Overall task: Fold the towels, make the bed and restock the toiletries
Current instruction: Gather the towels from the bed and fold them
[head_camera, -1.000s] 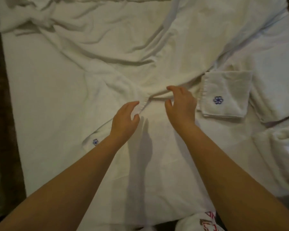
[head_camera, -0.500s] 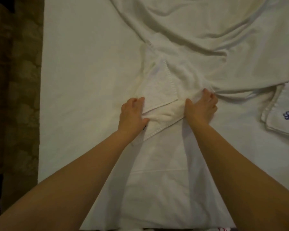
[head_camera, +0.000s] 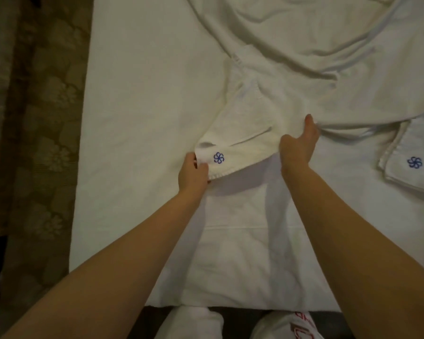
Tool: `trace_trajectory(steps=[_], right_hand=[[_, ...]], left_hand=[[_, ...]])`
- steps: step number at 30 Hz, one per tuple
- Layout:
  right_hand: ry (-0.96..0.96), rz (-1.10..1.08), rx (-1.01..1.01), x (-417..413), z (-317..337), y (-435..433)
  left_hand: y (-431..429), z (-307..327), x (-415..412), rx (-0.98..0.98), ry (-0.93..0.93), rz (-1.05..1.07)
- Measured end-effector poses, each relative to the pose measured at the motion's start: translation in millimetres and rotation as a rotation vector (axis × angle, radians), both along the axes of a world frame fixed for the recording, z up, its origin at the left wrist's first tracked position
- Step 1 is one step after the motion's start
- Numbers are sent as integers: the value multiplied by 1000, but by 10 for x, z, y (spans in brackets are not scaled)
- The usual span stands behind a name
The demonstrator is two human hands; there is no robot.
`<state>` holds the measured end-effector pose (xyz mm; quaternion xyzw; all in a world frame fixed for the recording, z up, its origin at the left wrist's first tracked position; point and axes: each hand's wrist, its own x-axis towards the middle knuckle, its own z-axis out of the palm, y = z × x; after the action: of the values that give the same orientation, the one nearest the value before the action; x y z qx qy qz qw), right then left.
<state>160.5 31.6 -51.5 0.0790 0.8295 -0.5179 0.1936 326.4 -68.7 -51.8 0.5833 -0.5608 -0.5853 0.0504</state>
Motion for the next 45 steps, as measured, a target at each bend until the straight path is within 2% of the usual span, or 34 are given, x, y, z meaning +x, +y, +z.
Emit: trace_trajectory(steps=[3, 6, 7, 10, 12, 14, 17, 19, 20, 22, 24, 26, 27, 30, 31, 33, 39, 41, 42, 43, 45], right_hand=[[89, -9, -95, -47, 538, 72], [136, -41, -218, -132, 1176, 206], [203, 13, -172, -174, 1408, 269], [499, 283, 209, -329, 2063, 539], [691, 388, 443, -417, 2451, 731], [813, 393, 621, -478, 2797, 898], [958, 372, 649, -548, 3202, 1114], [893, 406, 625, -583, 3428, 1236], [828, 430, 604, -596, 3523, 1321], [743, 464, 536, -623, 3665, 1519], [656, 465, 418, -647, 3765, 1735], [534, 385, 205, -657, 3861, 1959], [479, 336, 88, -646, 3907, 2064], [353, 295, -156, -573, 4021, 2323], [321, 315, -204, -548, 4044, 2389], [249, 382, -281, -479, 4104, 2502], [-22, 603, -517, -356, 4239, 2839], [-18, 703, -499, -308, 4263, 2883], [44, 739, -452, -261, 4262, 2871], [173, 755, -377, -205, 4250, 2840], [558, 762, -175, -97, 4215, 2745]], left_hand=[[-110, 677, -134, -43, 236, 111], [-218, 1472, -215, -116, 444, 105], [-253, 1747, -228, -109, 521, 97], [-345, 2456, -217, -25, 712, 40], [-351, 2817, -203, -146, 652, -112], [-276, 3089, -229, -479, 422, -324], [-66, 3459, -287, -801, 297, -417], [10, 3609, -332, -888, 261, -384], [68, 3674, -334, -852, 279, -357], [238, 3807, -349, -618, 394, -295], [467, 3932, -361, -296, 517, -272], [724, 4005, -360, -142, 578, -303], [839, 3998, -365, -202, 553, -344], [1178, 3929, -375, -698, 364, -439], [1258, 3886, -388, -789, 335, -427], [1392, 3832, -405, -817, 345, -355], [1698, 3970, -451, -687, 396, -200], [1788, 4034, -457, -589, 483, -166], [1834, 4051, -460, -546, 529, -153], [1884, 4063, -463, -529, 554, -147], [1986, 4085, -475, -565, 553, -170]])
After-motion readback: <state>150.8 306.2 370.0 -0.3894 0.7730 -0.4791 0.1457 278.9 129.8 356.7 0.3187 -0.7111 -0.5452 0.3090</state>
